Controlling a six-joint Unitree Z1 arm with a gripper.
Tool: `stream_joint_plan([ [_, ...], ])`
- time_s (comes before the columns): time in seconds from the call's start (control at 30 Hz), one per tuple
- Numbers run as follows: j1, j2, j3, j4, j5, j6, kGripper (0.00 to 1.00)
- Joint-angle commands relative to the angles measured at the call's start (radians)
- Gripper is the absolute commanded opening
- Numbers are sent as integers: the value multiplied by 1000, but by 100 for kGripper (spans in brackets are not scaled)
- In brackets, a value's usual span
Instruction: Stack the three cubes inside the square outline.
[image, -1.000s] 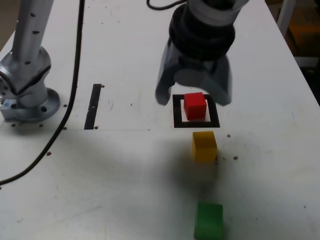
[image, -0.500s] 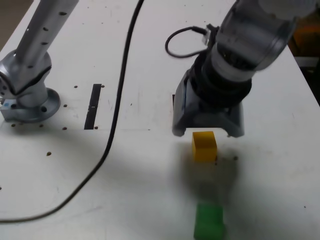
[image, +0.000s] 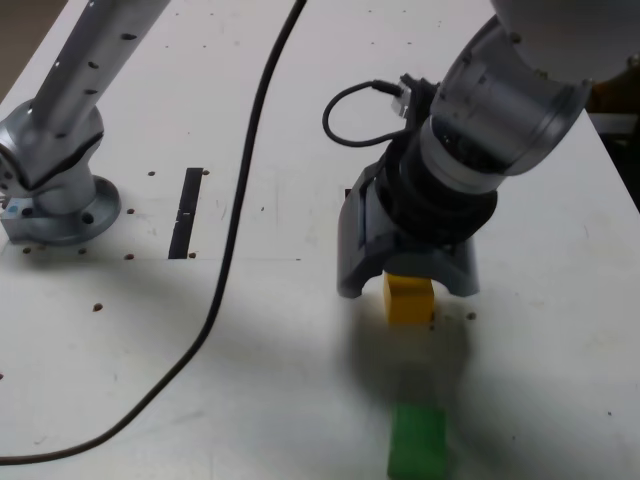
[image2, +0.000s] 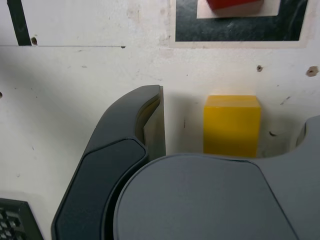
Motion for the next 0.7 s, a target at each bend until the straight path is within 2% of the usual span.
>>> stream_joint_plan([
  [0.0,4,2,23,-18,-10,-4,96],
  [0.23,13,-15,95,-110,-10,8,91],
  [0.33,17,-24,121,-161,0,16,86],
  [0.57,24,-29,125,-179,24,15,60],
  [0.67,28,-31,124,-177,26,14,52],
])
